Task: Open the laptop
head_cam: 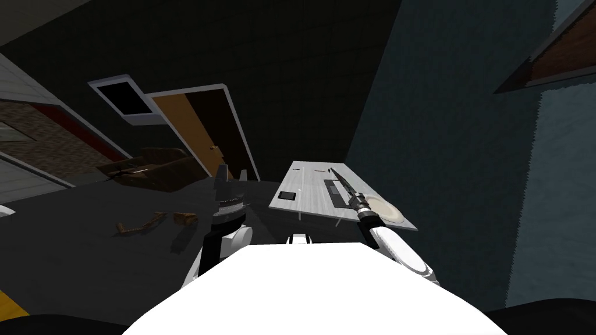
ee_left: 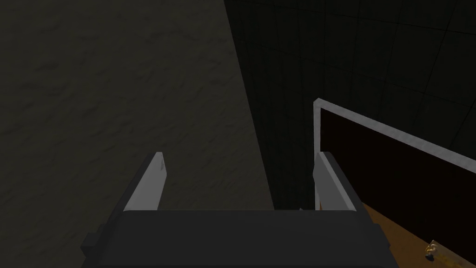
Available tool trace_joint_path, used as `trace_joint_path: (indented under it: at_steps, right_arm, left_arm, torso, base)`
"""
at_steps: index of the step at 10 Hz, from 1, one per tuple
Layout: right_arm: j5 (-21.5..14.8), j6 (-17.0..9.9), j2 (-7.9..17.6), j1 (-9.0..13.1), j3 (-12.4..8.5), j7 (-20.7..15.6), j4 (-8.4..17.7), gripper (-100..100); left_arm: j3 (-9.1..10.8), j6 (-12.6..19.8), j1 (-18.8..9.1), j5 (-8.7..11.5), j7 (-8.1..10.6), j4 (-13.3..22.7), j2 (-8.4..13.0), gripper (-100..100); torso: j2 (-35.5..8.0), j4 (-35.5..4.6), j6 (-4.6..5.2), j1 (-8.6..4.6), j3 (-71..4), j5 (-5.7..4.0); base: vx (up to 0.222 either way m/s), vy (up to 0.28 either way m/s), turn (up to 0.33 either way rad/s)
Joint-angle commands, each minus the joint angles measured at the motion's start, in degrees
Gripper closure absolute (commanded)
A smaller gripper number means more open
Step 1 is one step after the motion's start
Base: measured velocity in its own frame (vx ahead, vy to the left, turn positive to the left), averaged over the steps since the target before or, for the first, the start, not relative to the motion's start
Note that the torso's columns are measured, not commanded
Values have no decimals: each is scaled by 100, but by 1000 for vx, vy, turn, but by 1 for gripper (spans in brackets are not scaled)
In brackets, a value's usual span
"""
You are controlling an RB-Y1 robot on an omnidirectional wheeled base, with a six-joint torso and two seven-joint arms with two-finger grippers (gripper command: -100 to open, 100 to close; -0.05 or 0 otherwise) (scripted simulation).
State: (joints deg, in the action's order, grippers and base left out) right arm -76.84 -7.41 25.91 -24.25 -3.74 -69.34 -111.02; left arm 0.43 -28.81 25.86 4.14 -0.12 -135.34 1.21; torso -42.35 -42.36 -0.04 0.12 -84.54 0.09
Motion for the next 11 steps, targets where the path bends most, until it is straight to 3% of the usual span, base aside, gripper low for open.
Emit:
trace_joint_path:
  at_steps: [1,2,3,4,5,6,8,10,11]
  right_arm:
    - [-337,-143,-166,106,162,-317,63,100]
    - [-277,-120,-153,74,149,-264,59,100]
    - [-474,-369,-191,358,43,-335,353,100]
    - [-321,-369,-191,379,43,-335,427,100]
    - [-422,-369,-191,379,43,-335,568,100]
    - [-71,-477,74,382,-86,-371,673,-100]
    - [300,-582,480,407,-411,-258,1044,-100]
    - [290,-582,480,407,-456,-258,1115,-100]
    - [444,-635,683,420,-640,-202,1336,-100]
  left_arm:
    - [0,0,0,0,0,0,0,0]
    - [0,0,0,0,0,0,0,0]
    - [0,0,1,0,0,0,0,0]
    - [0,0,-2,0,0,0,0,0]
    - [0,1,-2,0,0,1,1,0]
    - [1,0,0,0,0,0,0,0]
    - [-1,1,-2,0,0,1,0,0]
    - [0,1,-1,0,0,1,0,0]
    - [1,0,1,0,0,0,0,0]
  torso:
    - [-2,0,-2,1,1,-1]
    - [-2,-3,5,0,0,3]
    - [0,-3,7,-1,-1,3]
    - [-26,-10,-10,-10,13,1]
    - [-25,-10,10,-18,17,-3]
    - [1,4,26,-20,2,-7]
    - [-17,1,5,0,10,-5]
    - [12,8,8,-8,-6,-7]
    - [33,15,11,-24,-20,-12]
  base:
    - [-29,-2,47]
    - [-9,1,9]
    - [-125,-41,348]
    - [-137,-67,365]
    - [-55,-40,56]
    - [-97,23,328]
    - [-187,47,447]
    - [-96,51,143]
    - [-75,39,369]
